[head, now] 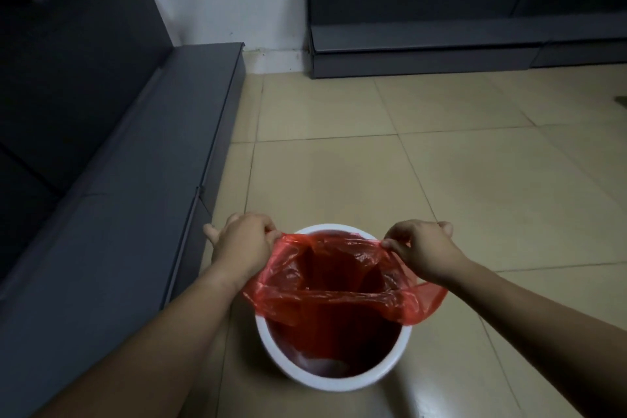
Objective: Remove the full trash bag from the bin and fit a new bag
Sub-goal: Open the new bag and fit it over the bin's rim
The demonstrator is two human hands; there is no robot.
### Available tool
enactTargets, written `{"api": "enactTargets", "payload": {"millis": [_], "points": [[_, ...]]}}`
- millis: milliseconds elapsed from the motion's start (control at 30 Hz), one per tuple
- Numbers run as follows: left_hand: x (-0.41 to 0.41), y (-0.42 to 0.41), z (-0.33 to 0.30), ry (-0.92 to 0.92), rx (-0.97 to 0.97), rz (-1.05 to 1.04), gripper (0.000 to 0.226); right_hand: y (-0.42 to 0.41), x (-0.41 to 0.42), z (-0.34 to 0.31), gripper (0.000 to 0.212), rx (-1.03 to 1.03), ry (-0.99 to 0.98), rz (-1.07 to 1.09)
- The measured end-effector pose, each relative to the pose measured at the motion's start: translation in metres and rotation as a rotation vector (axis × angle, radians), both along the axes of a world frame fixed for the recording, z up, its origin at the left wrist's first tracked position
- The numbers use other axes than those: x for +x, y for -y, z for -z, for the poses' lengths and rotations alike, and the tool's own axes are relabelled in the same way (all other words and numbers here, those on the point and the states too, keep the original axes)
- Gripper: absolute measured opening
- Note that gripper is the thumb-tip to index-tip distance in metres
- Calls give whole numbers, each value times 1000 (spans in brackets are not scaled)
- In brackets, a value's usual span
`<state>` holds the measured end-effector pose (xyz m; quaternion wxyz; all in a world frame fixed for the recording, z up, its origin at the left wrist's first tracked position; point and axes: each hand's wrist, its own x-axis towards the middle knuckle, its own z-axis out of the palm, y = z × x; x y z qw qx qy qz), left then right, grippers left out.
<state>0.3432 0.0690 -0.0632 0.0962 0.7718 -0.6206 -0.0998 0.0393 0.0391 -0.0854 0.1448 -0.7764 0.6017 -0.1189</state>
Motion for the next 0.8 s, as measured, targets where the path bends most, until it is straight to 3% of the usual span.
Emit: {"api": "enactTargets", "payload": {"millis": [200,400,633,733,800], "points": [[5,21,19,-139,-44,-130,22,31,13,6,20,33,44,41],[9,31,38,-287,49,-264,25,51,21,18,15,143,83,44],[26,14,64,-475,195,-214,18,40,15,33,13,294,126,41],[26,7,60,-571,124,-184,15,34,12,30,8,296,196,39],[27,2,52,-642,31,-158,14,30,8,23,19,251,220,28]]}}
